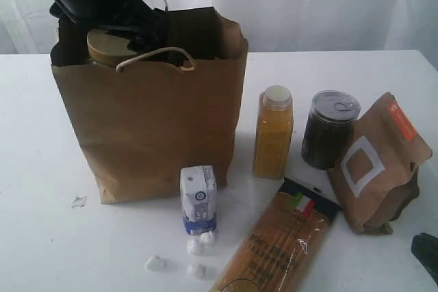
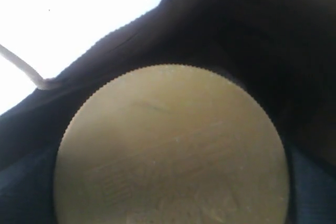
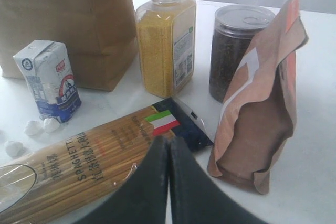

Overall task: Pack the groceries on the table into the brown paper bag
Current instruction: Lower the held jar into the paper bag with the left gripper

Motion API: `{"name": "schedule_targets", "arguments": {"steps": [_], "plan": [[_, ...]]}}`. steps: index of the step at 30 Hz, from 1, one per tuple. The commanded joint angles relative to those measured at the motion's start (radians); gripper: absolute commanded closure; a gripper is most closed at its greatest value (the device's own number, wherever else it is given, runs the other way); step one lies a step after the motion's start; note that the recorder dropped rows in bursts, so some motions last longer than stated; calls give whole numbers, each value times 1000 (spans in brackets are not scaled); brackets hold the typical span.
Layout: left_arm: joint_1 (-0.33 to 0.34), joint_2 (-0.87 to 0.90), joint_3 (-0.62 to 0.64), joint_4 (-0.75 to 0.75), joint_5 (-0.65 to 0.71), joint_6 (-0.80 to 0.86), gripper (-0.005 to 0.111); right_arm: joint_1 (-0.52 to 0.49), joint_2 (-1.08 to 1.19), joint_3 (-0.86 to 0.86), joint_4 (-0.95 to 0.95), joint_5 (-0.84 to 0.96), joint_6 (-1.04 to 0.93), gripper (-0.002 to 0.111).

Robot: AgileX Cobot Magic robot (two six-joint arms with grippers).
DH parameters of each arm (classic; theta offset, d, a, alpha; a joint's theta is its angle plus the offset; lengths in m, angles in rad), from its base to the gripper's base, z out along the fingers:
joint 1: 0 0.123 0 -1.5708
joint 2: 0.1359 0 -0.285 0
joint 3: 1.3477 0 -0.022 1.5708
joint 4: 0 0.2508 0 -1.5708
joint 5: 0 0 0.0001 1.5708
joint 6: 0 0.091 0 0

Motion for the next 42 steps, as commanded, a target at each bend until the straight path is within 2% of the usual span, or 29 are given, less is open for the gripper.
{"name": "schedule_targets", "arguments": {"steps": [1,22,24,28,33,35,38,42], "plan": [[2,-26,6,13,-4,-12,7,2,-5,5,-1,-16,13,108],[0,-46,6,-14,20,39,7,0,-5,5,-29,-33,12,108],[0,-46,6,-18,25,39,7,0,-5,5,-37,-81,33,108],[0,-46,6,-21,34,39,7,0,-5,5,130,-270,181,108],[0,-46,6,-21,40,39,7,0,-5,5,135,-603,201,108],[0,-46,6,-21,45,39,7,0,-5,5,166,-682,153,108],[0,-46,6,-21,47,39,7,0,-5,5,303,-699,203,108],[0,-46,6,-21,51,43,7,0,-5,2,357,-761,259,108]]}}
